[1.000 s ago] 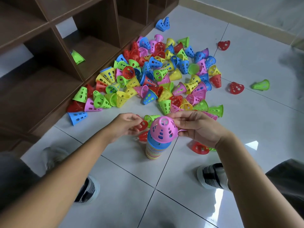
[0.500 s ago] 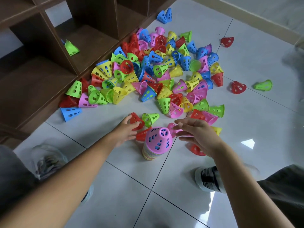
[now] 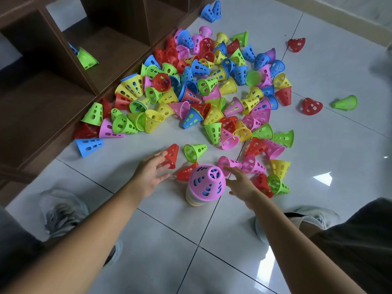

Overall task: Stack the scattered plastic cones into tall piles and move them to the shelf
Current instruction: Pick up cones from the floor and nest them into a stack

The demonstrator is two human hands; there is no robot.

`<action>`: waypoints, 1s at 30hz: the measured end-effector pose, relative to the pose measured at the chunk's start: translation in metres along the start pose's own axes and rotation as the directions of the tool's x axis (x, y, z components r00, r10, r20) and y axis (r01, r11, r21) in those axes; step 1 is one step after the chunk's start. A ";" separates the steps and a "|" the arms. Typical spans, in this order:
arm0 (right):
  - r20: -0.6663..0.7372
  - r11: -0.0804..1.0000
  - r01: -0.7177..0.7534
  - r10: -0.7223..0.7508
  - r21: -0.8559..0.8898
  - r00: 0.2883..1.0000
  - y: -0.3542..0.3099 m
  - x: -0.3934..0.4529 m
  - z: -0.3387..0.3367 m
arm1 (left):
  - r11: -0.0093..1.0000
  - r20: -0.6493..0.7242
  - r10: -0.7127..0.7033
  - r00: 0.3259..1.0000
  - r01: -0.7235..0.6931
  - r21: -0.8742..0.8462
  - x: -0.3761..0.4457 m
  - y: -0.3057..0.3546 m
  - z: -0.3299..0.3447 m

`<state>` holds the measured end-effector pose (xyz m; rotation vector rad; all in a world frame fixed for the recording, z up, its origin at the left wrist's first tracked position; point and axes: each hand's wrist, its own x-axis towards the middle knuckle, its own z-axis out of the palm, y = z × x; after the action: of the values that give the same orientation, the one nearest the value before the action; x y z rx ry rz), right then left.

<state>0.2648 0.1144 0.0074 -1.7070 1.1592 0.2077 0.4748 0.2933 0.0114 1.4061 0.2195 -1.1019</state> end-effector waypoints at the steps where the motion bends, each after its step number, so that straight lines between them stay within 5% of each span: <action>1: 0.007 0.999 -0.009 0.010 -0.040 1.000 0.000 0.002 0.002 | 1.000 -0.012 0.023 1.000 -0.023 0.018 -0.003 0.003 -0.002; 12: -0.093 0.983 -0.025 0.008 -0.184 0.996 -0.009 0.004 0.008 | 0.979 0.168 0.201 0.965 -0.202 -0.012 -0.044 0.051 0.017; 20: -0.219 0.988 0.092 -0.064 0.121 0.974 -0.024 -0.009 -0.014 | 0.970 0.349 0.242 0.905 -0.232 -0.071 -0.081 0.090 0.047; 30: -0.328 0.820 0.245 -0.075 0.518 0.942 -0.063 -0.047 -0.040 | 0.967 0.533 0.229 0.814 -0.252 -0.031 -0.121 0.106 0.061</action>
<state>0.2743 0.1110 0.0948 -1.3217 1.1347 -0.4722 0.4592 0.2772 0.1817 1.0707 -0.3802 -1.2410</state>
